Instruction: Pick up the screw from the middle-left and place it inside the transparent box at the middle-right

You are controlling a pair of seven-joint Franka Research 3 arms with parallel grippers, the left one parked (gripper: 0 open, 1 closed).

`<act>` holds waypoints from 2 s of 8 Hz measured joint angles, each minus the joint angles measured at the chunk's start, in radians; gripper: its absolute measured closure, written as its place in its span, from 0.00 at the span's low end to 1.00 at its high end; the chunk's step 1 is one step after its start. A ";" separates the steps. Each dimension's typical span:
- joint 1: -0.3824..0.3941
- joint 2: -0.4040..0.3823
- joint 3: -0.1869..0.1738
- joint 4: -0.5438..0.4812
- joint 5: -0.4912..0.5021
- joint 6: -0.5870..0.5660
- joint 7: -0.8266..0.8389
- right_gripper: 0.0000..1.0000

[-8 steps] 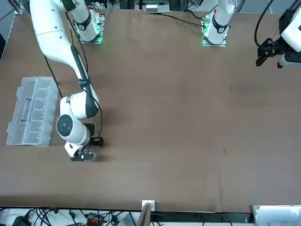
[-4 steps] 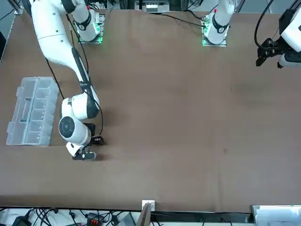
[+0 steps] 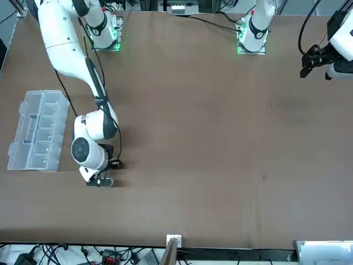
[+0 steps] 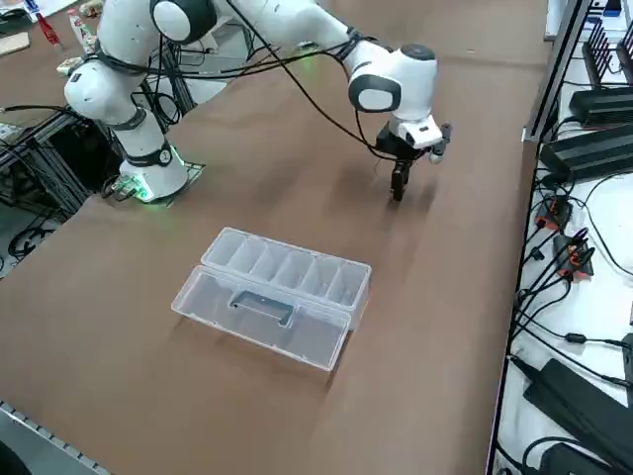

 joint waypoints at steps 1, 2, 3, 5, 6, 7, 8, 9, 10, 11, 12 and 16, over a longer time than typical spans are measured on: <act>0.000 0.000 0.000 -0.004 0.000 0.000 0.001 0.30; 0.002 0.000 0.000 -0.004 0.000 0.000 0.001 0.32; 0.002 0.000 0.000 -0.004 0.000 0.000 0.002 0.33; 0.002 0.000 0.000 -0.004 0.000 0.000 0.003 0.39; 0.002 0.000 0.000 -0.005 0.000 0.000 0.003 0.39; 0.002 0.000 0.000 -0.006 0.000 0.000 0.003 0.40; 0.002 0.000 0.000 -0.008 0.000 0.000 0.004 0.42; 0.002 0.000 0.000 -0.009 0.000 0.000 0.004 0.45; 0.002 0.000 0.000 -0.009 0.000 0.000 0.004 0.47; 0.002 0.000 0.001 -0.009 0.000 0.000 0.004 0.52; 0.003 0.000 0.001 -0.009 0.000 0.000 0.004 0.53; 0.004 -0.002 0.002 -0.008 0.001 0.002 0.004 0.65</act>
